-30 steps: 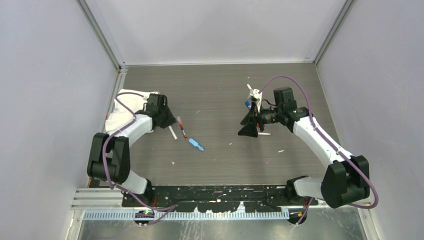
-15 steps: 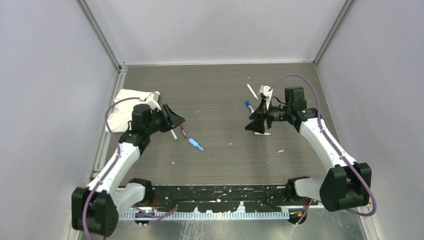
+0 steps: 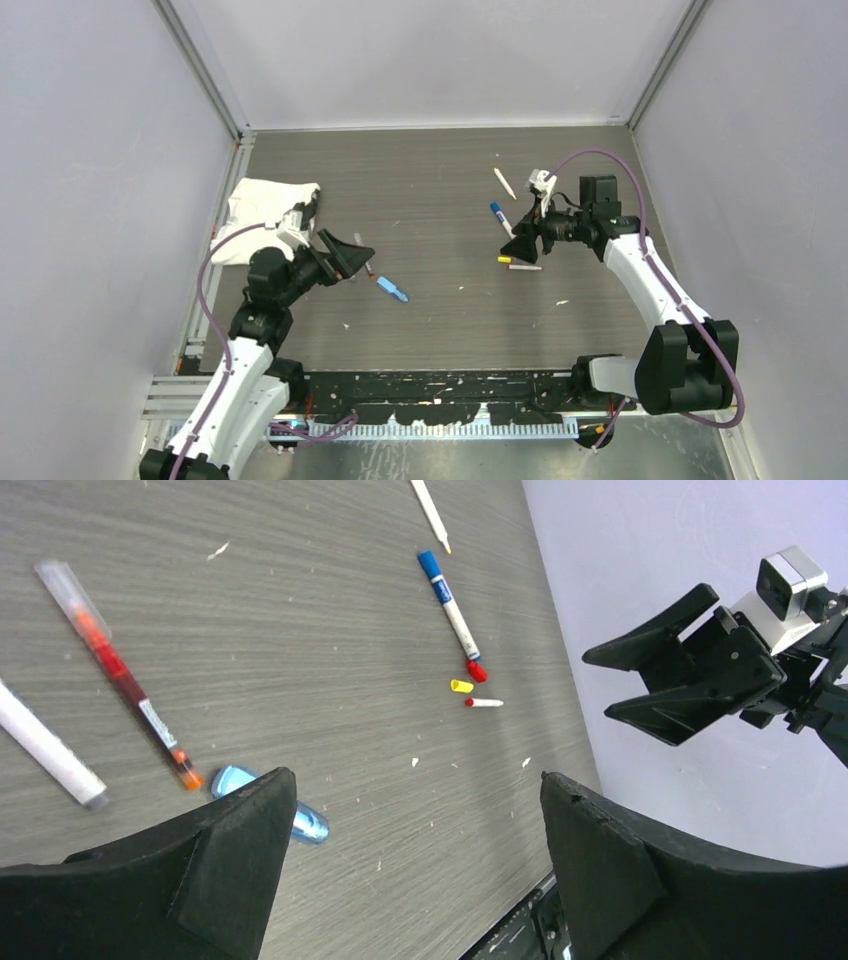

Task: Insert the pens into the pen caps
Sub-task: Place the pen at the center of the board, then move the pen to the center of the board.

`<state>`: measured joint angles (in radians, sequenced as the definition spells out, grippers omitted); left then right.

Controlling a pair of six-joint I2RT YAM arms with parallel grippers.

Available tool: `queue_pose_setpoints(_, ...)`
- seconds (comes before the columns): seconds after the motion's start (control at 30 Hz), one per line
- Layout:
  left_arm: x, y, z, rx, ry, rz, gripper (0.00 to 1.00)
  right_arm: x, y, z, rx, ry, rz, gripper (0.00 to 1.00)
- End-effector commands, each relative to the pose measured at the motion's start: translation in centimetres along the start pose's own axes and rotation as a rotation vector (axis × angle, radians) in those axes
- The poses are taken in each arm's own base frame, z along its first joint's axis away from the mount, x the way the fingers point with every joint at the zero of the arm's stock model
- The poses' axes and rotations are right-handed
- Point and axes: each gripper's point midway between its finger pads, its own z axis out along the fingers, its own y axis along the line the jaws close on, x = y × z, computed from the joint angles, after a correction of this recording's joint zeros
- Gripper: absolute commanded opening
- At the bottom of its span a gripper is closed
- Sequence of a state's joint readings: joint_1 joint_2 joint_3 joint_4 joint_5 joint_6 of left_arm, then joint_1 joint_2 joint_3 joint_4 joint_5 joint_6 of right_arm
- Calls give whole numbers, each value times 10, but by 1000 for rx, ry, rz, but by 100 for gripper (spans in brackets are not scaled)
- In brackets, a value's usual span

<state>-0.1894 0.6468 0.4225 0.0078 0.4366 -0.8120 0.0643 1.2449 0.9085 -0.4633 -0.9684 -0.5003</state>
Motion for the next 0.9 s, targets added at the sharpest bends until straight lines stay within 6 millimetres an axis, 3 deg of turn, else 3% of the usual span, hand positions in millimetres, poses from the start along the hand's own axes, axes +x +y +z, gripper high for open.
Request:
queue_pose_setpoints(0.0,6,-3,-1,53,-5,-40,89,-2,-10,-2,21,7,-22,70)
queue_pose_setpoints(0.13,26,-3,-1,72,92,-77,70,0,0,1,-40,-6,-12,69)
queue_pose_setpoints(0.23,48,10,-1,-19,203,-37,57,2,0,2,-50,-1,-5,69)
queue_pose_setpoints(0.37,73,36,1,-243,297,208,56,3,1,3,-59,-1,2,69)
queue_pose_setpoints(0.57,106,52,13,-431,583,581,54,2,3,3,-70,-5,6,69)
queue_pose_setpoints(0.67,107,60,11,-504,744,667,36,2,4,3,-76,-5,9,69)
queue_pose_setpoints(0.73,104,64,13,-562,801,686,15,1,5,3,-79,-5,4,69)
queue_pose_setpoints(0.87,124,75,18,-592,928,669,1,-1,7,1,-83,-6,-1,69)
